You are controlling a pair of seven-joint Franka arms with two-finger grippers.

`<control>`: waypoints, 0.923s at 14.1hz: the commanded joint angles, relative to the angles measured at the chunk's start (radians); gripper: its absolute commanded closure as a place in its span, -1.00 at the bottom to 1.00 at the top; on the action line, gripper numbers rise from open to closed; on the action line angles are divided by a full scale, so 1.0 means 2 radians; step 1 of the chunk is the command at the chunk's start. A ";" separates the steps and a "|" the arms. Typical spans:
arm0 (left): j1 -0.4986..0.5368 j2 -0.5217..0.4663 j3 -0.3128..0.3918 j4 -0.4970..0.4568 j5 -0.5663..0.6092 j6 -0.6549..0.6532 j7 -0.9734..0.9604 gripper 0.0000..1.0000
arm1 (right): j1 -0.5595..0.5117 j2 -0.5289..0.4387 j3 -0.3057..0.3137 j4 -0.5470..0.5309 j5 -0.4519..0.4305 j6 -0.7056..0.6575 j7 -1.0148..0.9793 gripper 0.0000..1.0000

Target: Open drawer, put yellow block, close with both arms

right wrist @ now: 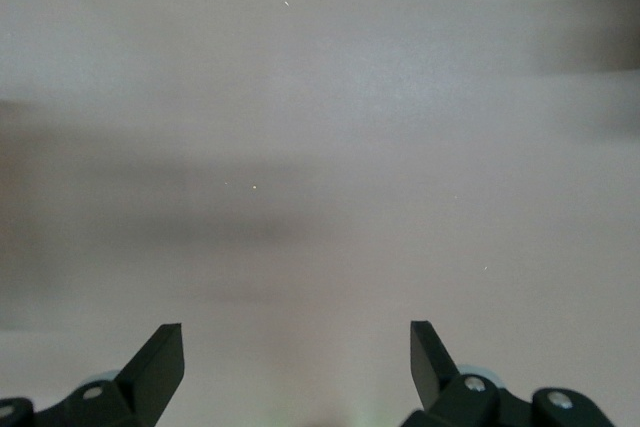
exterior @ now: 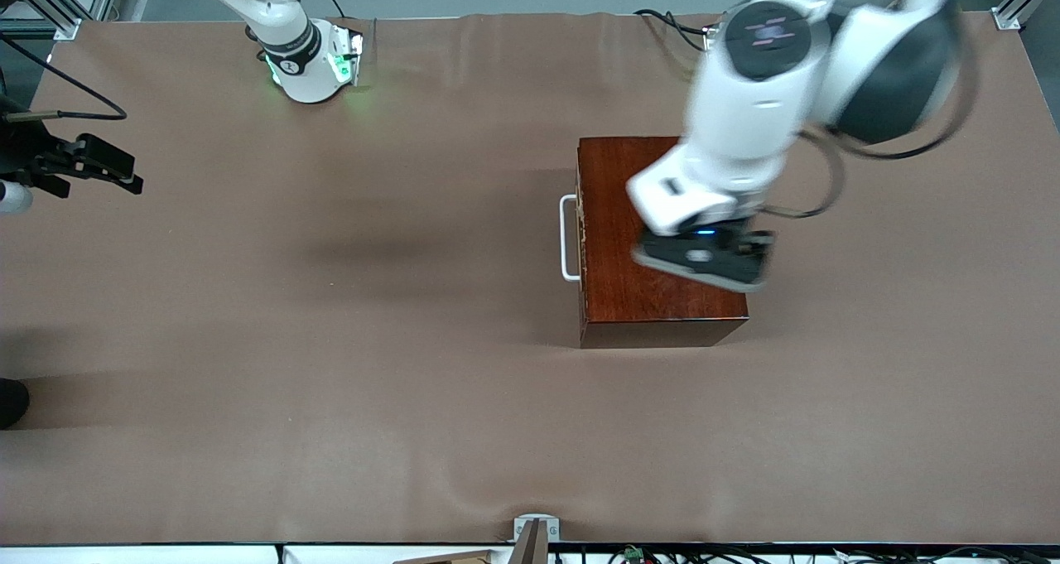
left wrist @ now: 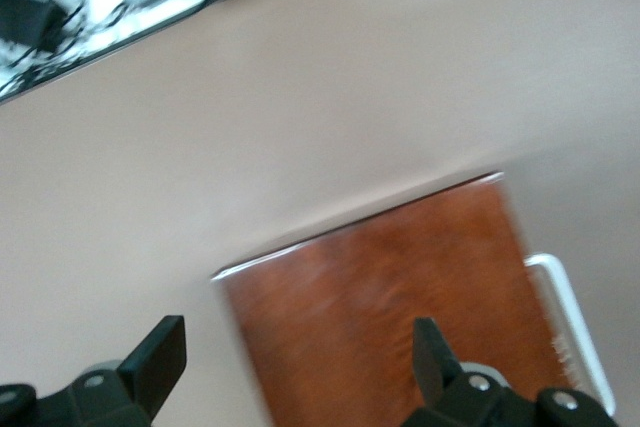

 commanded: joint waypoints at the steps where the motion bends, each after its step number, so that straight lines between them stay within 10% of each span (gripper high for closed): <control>1: 0.050 -0.040 -0.007 -0.023 -0.039 -0.054 0.017 -1.00 | -0.002 -0.003 0.002 -0.003 -0.001 0.004 0.006 -1.00; 9: 0.084 -0.133 0.141 -0.125 -0.135 -0.054 0.052 -1.00 | 0.000 -0.003 0.002 -0.003 0.000 0.006 0.006 -1.00; 13: 0.085 -0.188 0.145 -0.198 -0.135 -0.010 0.047 -1.00 | 0.001 -0.003 0.002 -0.002 0.000 0.007 0.006 -1.00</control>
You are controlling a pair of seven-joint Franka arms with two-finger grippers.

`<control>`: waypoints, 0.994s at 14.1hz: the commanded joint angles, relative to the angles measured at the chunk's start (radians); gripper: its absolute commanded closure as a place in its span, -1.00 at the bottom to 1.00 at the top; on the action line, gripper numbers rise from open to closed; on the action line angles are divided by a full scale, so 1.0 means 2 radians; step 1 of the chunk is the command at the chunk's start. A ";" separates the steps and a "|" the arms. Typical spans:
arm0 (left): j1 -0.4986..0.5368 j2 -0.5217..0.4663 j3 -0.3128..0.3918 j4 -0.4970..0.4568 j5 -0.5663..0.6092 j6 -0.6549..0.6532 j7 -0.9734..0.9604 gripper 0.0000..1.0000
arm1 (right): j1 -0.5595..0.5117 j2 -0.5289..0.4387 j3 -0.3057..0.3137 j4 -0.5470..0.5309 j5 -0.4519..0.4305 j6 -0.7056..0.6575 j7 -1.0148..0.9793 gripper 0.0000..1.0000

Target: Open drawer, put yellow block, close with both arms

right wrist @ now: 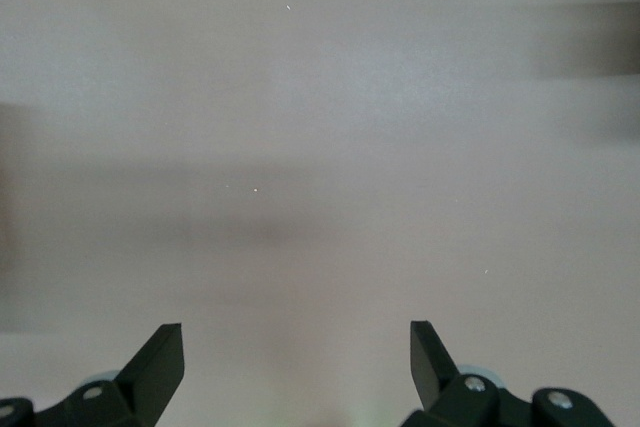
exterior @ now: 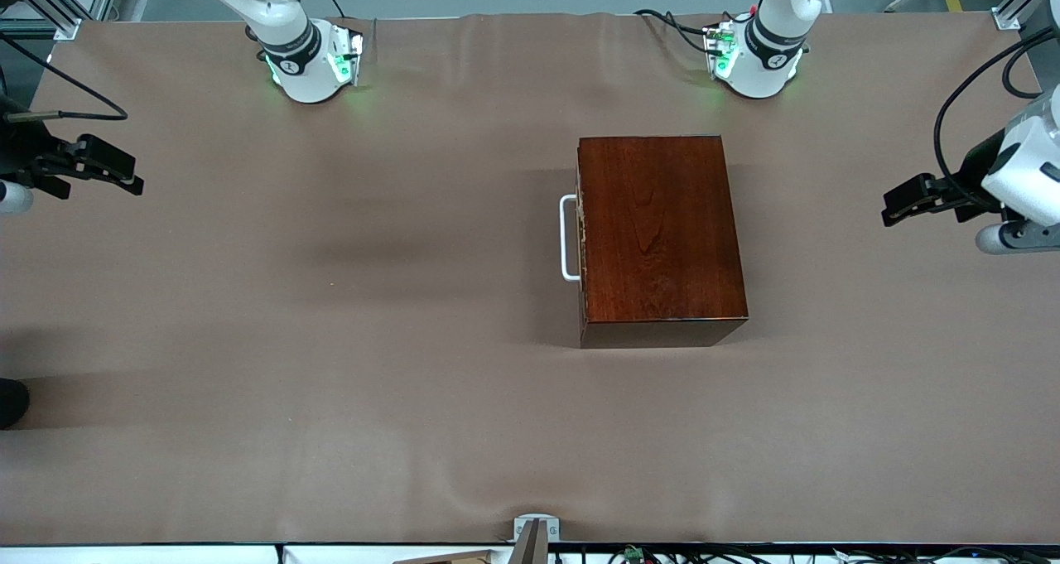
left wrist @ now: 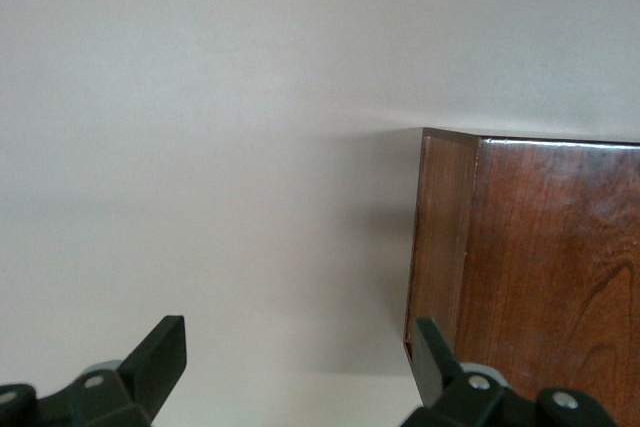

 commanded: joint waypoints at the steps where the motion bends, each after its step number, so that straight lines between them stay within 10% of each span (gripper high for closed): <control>1: -0.003 -0.058 -0.004 -0.074 -0.008 0.036 -0.004 -1.00 | 0.000 -0.003 0.002 -0.002 0.000 0.003 0.006 -1.00; 14: -0.006 -0.046 -0.006 -0.055 0.002 0.037 0.015 -1.00 | 0.001 -0.003 0.002 -0.001 0.000 0.003 0.007 -1.00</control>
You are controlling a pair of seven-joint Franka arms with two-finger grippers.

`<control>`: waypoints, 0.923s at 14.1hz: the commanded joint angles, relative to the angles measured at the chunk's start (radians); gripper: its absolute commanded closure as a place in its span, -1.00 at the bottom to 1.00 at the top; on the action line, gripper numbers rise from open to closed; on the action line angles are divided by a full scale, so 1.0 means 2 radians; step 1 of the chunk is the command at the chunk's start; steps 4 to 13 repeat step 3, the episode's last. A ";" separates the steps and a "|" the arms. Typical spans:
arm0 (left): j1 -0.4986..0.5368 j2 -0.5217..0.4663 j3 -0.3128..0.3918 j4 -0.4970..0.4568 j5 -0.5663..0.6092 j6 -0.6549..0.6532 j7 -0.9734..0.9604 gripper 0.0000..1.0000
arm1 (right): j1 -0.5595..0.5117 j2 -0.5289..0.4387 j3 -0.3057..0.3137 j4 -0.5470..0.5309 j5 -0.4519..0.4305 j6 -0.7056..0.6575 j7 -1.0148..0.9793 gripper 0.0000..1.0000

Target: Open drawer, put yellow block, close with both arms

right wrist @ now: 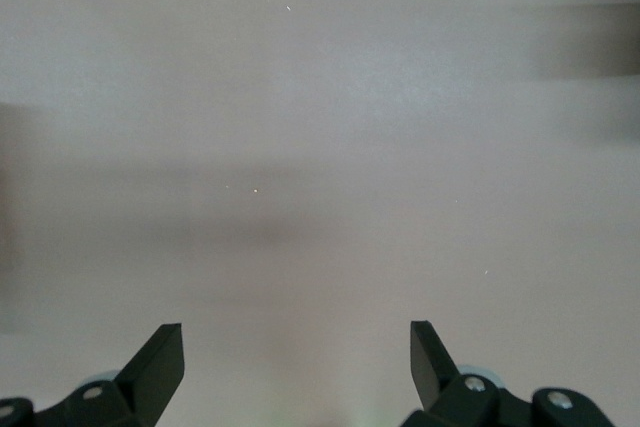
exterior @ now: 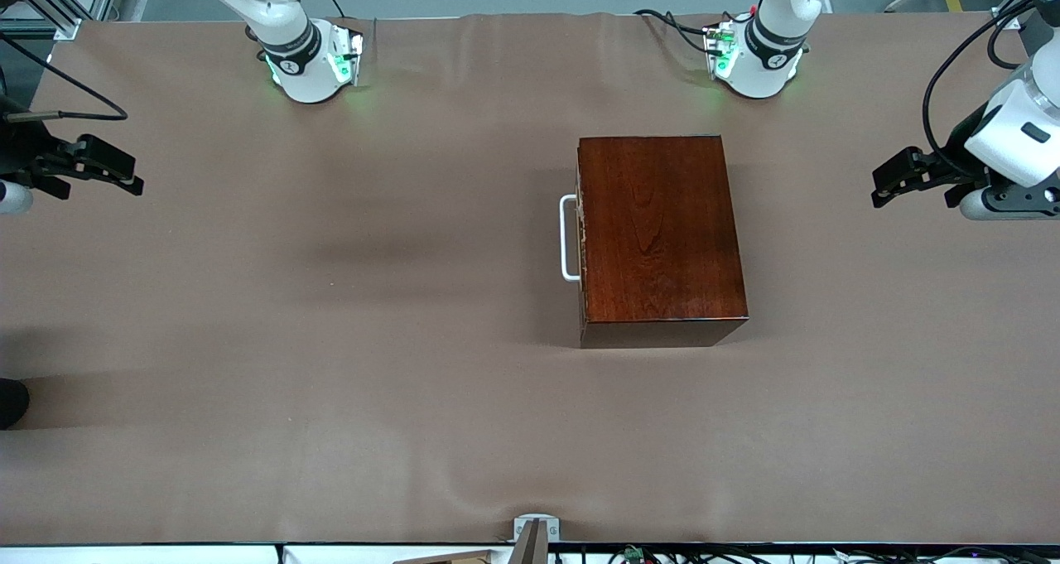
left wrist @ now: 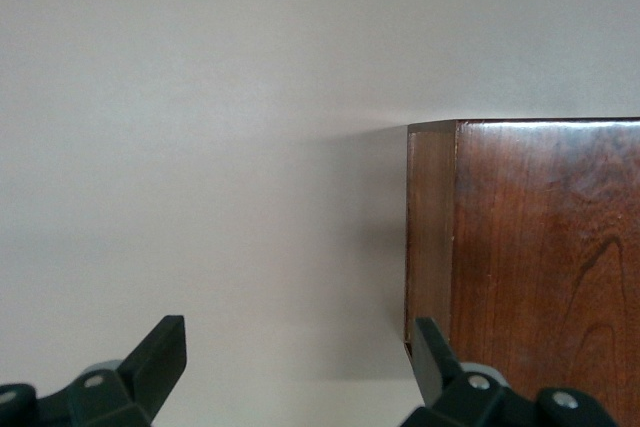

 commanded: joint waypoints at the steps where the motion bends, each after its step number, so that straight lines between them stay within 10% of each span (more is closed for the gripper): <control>1: -0.001 0.001 -0.001 0.001 0.002 0.005 -0.002 -1.00 | -0.001 -0.003 0.002 -0.002 0.000 0.002 0.007 -1.00; 13: -0.001 0.003 -0.001 0.005 0.002 0.006 -0.002 -1.00 | -0.003 -0.003 0.002 -0.001 0.000 0.003 0.007 -1.00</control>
